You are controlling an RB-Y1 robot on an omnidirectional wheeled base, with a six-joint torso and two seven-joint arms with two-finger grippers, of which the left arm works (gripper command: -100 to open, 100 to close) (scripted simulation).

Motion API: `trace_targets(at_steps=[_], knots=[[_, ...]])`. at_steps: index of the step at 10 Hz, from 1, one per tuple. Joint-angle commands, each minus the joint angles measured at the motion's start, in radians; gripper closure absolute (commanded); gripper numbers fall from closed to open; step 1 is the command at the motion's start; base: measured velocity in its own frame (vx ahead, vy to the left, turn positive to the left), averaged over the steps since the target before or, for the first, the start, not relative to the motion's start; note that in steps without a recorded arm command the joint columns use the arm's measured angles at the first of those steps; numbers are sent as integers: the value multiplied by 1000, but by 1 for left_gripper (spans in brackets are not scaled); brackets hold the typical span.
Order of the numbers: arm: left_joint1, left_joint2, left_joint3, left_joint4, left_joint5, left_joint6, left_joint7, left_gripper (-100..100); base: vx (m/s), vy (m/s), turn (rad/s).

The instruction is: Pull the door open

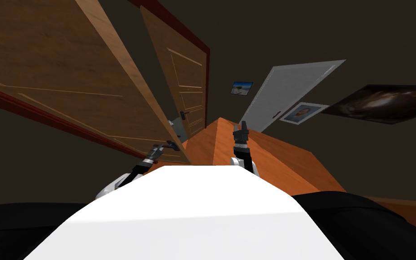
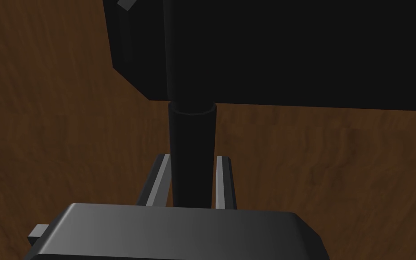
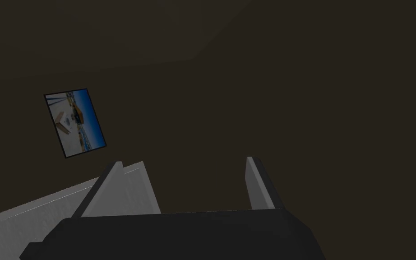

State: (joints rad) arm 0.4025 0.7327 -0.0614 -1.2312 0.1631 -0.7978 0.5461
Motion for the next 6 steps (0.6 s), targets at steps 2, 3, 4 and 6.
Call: trace_targets(at_steps=[2, 3, 4, 6], knots=[[0, 5, -6, 11, -2, -15, 5, 100, -140, 57, -60], [6, 12, -16, 19, -6, -35, 12, 100, -153, 44, -151], [7, 14, -18, 19, -7, -41, 14, 100, -196, 65, -166], [14, 24, -30, 24, -12, -67, 22, 100, -183, 80, -141]])
